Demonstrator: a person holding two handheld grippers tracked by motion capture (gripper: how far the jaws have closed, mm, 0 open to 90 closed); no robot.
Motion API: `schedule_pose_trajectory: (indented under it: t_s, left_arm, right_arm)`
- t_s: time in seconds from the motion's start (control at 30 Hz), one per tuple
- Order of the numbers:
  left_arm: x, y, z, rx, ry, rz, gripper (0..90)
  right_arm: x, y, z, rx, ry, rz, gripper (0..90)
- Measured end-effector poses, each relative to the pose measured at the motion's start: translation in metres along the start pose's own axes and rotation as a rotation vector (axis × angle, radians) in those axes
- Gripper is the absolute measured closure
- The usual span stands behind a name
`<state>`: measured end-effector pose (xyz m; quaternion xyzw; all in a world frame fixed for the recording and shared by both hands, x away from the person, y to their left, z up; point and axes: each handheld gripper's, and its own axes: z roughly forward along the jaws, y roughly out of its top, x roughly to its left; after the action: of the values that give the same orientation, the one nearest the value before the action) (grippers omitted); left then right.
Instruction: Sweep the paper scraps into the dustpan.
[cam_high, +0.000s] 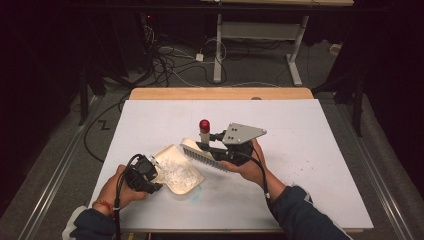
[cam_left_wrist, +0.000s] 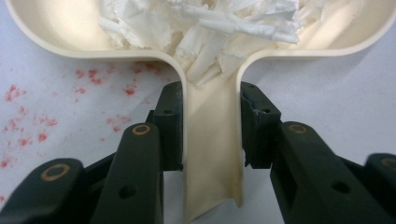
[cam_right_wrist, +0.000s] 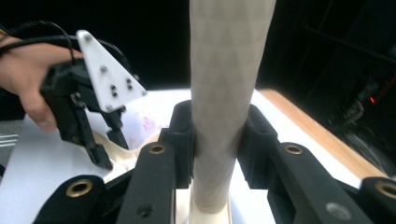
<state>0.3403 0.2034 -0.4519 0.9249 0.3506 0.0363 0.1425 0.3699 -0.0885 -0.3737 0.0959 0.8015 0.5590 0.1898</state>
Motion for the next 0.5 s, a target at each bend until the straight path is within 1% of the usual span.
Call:
schedule_pose_trajectory:
  t_s: [0.03, 0.17, 0.27, 0.33, 0.43, 0.5]
  left_arm:
    - [-0.001, 0.0, 0.0, 0.001, 0.0, -0.002, 63.5]
    - [-0.003, -0.002, 0.0, 0.005, 0.0, 0.0, 63.6]
    - [-0.005, -0.002, -0.001, 0.014, 0.0, 0.006, 63.5]
    - [-0.005, -0.002, -0.001, 0.017, 0.001, 0.007, 63.5]
    - [-0.006, -0.002, -0.001, 0.021, 0.001, 0.008, 63.5]
    - [-0.006, -0.002, -0.001, 0.023, 0.003, 0.007, 63.6]
  right_arm:
    - [0.001, -0.001, -0.002, 0.01, -0.01, 0.011, 70.7]
    - [0.003, -0.007, -0.006, 0.078, -0.05, 0.024, 70.7]
    - [0.004, -0.012, -0.007, 0.107, -0.06, 0.046, 70.7]
    - [0.005, -0.016, -0.007, 0.134, -0.076, 0.05, 70.7]
    - [0.006, -0.019, -0.008, 0.153, -0.11, 0.057, 70.7]
    - [0.007, -0.019, -0.008, 0.152, -0.123, 0.055, 70.7]
